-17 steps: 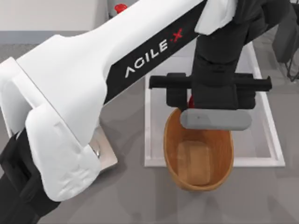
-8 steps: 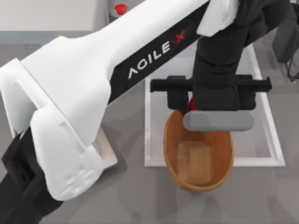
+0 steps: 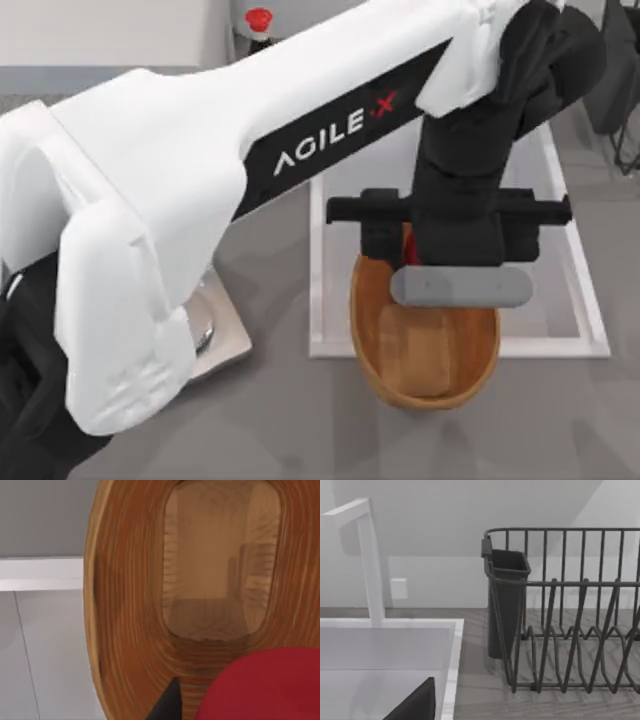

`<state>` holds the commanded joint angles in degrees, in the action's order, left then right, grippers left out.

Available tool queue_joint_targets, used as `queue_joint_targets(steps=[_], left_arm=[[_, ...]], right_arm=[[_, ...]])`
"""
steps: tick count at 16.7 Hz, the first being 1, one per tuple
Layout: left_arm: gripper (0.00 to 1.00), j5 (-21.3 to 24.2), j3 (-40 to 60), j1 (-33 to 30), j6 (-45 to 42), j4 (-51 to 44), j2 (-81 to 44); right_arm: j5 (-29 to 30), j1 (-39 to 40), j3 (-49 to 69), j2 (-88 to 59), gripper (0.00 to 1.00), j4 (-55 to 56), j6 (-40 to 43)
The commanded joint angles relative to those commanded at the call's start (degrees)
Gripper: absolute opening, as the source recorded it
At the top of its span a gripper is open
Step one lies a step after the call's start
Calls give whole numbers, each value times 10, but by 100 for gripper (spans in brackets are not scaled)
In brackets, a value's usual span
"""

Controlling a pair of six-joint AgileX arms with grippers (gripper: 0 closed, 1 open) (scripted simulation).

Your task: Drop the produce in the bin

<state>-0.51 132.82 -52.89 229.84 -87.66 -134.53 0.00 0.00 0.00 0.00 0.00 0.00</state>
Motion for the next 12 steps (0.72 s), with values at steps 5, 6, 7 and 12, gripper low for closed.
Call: queue_joint_targets(steps=[5,6,7,12], left_arm=[[0,4,-103,0,7,80,19],[0,5,-113,1,10,85,19],[0,5,-117,2,11,87,18],[8,5,-117,2,11,87,18]], right_arm=[[0,0,0,0,100,0,0],[0,0,0,0,100,0,0],[0,0,0,0,100,0,0],[0,0,0,0,100,0,0]])
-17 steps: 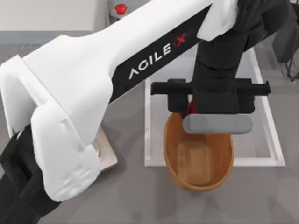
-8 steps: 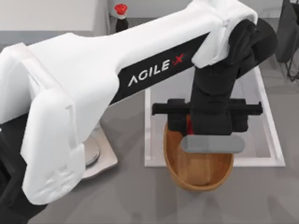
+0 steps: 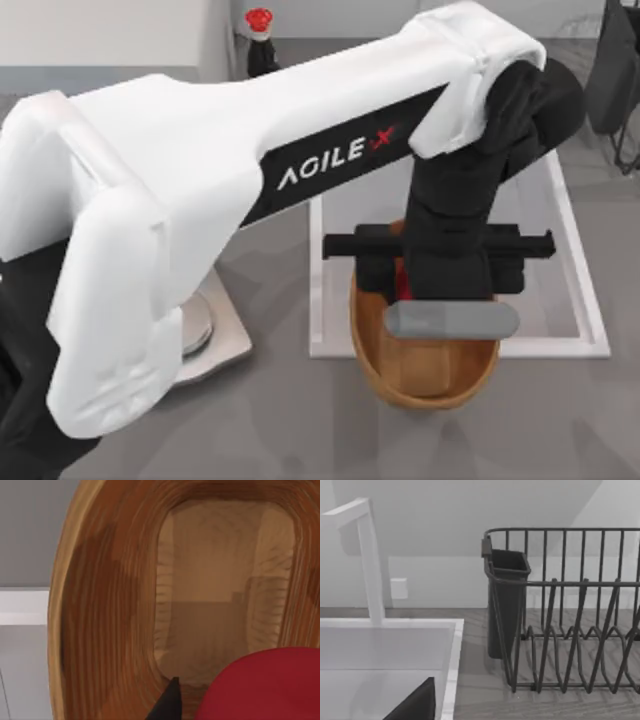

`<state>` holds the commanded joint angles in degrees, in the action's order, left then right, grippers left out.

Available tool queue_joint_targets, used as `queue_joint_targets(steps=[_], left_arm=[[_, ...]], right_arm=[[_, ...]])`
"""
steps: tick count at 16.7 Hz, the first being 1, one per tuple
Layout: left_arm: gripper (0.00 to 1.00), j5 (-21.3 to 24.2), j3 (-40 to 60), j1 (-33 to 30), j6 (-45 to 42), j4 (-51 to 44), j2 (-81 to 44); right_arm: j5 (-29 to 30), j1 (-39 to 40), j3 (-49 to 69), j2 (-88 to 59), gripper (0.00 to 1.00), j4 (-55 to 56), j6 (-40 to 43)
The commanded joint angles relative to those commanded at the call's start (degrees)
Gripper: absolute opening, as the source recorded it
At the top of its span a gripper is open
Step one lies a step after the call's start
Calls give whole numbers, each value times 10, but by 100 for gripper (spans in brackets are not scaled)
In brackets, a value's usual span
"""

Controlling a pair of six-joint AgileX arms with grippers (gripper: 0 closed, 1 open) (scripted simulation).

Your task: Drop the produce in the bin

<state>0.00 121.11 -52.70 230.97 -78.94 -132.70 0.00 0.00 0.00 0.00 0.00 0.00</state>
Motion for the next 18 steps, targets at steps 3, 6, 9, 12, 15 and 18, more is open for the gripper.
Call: queue_joint_targets(steps=[3,6,9,12,15,18], left_arm=[[30,0,0,0,0,0,0],[53,0,0,0,0,0,0],[75,0,0,0,0,0,0],[98,0,0,0,0,0,0],[100,0,0,0,0,0,0],[100,0,0,0,0,0,0]], right_arm=[[0,0,0,0,100,0,0],[0,0,0,0,100,0,0],[0,0,0,0,100,0,0],[0,0,0,0,100,0,0],[0,0,0,0,100,0,0],[0,0,0,0,100,0,0]])
